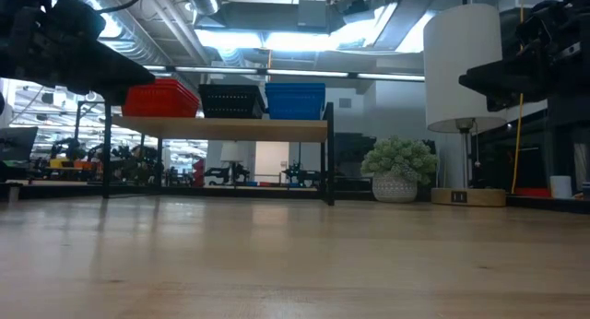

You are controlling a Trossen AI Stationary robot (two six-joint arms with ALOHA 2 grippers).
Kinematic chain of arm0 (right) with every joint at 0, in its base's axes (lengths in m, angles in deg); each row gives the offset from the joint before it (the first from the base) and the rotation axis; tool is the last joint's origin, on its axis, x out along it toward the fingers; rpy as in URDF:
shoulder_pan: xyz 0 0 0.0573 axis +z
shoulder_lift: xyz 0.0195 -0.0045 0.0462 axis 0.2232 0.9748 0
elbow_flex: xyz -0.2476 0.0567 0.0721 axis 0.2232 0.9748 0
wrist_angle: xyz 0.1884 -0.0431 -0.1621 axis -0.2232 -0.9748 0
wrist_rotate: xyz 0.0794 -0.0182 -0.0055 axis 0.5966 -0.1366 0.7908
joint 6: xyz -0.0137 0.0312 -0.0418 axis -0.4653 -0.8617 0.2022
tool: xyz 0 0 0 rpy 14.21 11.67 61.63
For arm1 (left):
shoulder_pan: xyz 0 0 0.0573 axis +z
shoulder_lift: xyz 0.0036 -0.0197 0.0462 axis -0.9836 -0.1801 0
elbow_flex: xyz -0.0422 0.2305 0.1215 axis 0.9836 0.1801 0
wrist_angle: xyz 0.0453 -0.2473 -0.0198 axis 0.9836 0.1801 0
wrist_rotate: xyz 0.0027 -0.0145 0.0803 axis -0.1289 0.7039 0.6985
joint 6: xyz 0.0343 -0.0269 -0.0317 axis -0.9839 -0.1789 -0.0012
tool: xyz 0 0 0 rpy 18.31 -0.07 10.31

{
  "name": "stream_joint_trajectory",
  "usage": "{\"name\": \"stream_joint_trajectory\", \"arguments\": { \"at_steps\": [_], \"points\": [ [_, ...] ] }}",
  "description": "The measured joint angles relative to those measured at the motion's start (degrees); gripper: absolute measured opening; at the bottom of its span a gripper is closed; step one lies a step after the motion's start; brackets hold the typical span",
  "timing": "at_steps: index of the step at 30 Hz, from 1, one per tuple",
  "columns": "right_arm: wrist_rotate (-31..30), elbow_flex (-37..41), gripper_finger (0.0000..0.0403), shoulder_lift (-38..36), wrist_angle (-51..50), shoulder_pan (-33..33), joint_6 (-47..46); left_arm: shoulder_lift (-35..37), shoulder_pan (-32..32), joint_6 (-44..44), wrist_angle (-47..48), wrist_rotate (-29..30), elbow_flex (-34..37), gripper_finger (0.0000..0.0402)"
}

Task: Stack baskets on shelf by color
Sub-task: Return to Home Position

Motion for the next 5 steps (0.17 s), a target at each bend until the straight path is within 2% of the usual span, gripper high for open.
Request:
{"name": "stream_joint_trajectory", "arguments": {
  "at_steps": [5],
  "points": [
    [0.00, 0.00, 0.0094, 0.00, 0.00, 0.00, 0.00, 0.01, 0.00, 0.00, 0.00, 0.00, 0.01, 0.0080]
  ]
}}
